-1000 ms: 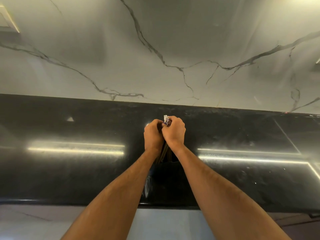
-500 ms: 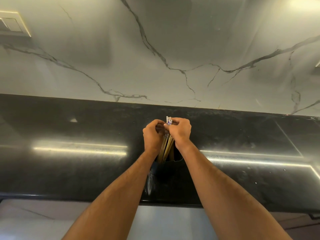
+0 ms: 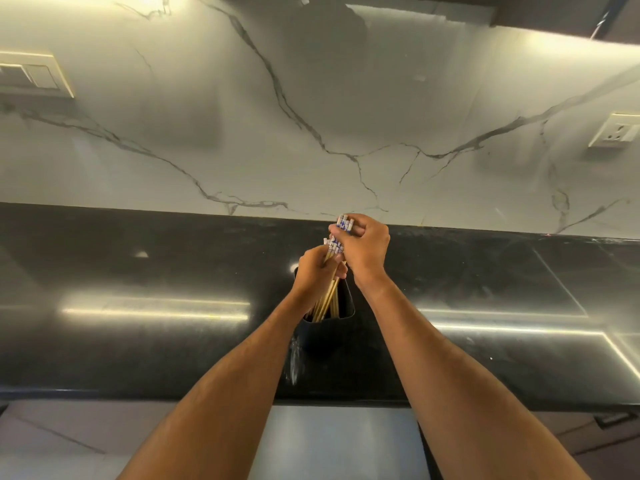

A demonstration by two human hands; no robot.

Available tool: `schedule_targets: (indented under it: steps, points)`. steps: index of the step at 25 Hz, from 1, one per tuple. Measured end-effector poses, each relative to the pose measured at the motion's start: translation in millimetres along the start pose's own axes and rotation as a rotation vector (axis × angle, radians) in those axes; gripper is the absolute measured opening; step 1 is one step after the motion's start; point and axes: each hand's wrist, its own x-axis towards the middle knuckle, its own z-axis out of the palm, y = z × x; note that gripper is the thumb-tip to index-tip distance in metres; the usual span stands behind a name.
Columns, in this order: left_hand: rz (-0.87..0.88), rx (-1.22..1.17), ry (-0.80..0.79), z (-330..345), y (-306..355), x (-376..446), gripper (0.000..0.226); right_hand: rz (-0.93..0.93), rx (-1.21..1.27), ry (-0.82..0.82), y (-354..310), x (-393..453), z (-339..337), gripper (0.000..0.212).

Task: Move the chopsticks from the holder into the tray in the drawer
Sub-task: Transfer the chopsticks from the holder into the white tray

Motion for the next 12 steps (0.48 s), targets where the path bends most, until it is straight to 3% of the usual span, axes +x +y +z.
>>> schedule_targets:
  steps: [4,8,12]
  points:
    - [0.057,-0.038,-0.065,0,30,-9,0.020,-0.128,0.145,0.029,-29,-8,-25,0.053]
    - [0.092,-0.066,-0.108,0,57,-31,0.017,-0.249,0.109,0.043,-51,-27,-51,0.038]
    - [0.044,-0.082,-0.158,-4,72,-62,0.016,-0.267,0.078,0.025,-61,-52,-72,0.036]
